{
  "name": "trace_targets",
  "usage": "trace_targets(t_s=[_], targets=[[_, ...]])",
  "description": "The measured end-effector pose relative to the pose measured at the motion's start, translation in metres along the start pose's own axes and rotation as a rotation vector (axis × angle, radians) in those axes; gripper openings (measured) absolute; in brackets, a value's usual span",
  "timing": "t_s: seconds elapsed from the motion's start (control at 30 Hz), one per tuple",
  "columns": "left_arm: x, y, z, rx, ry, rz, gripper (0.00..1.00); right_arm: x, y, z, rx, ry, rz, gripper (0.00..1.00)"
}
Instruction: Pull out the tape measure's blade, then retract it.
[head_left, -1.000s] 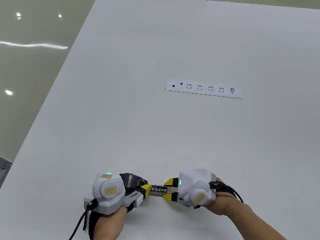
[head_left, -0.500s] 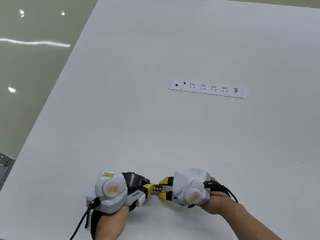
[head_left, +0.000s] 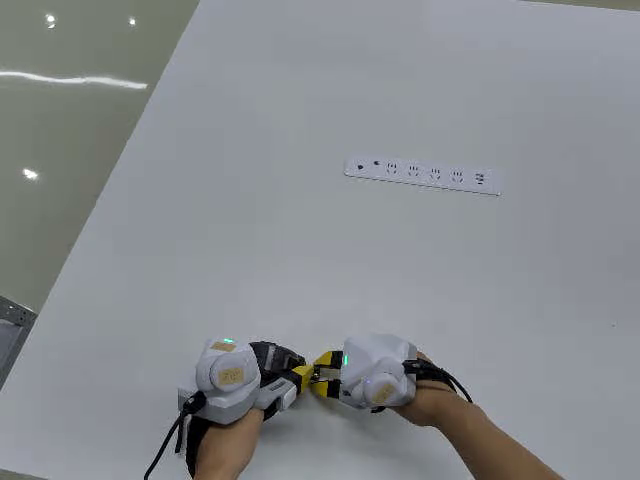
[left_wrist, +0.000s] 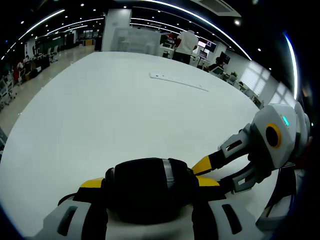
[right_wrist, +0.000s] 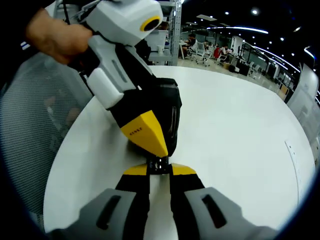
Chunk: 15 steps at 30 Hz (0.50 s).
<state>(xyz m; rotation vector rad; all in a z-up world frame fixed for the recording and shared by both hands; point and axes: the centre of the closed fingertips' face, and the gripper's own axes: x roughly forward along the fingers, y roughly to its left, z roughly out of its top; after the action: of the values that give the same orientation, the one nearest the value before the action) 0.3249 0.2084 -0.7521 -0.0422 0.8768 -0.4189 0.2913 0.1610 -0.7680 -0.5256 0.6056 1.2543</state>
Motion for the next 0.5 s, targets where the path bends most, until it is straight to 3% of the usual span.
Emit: trace_targets(t_s=[0.5], targets=[[-0.0007,-0.0003,-0.0012,0.011,0.010,-0.010,0.66,0.0022,0.0010,0.0003,-0.001,0.004,0.000,0.14]])
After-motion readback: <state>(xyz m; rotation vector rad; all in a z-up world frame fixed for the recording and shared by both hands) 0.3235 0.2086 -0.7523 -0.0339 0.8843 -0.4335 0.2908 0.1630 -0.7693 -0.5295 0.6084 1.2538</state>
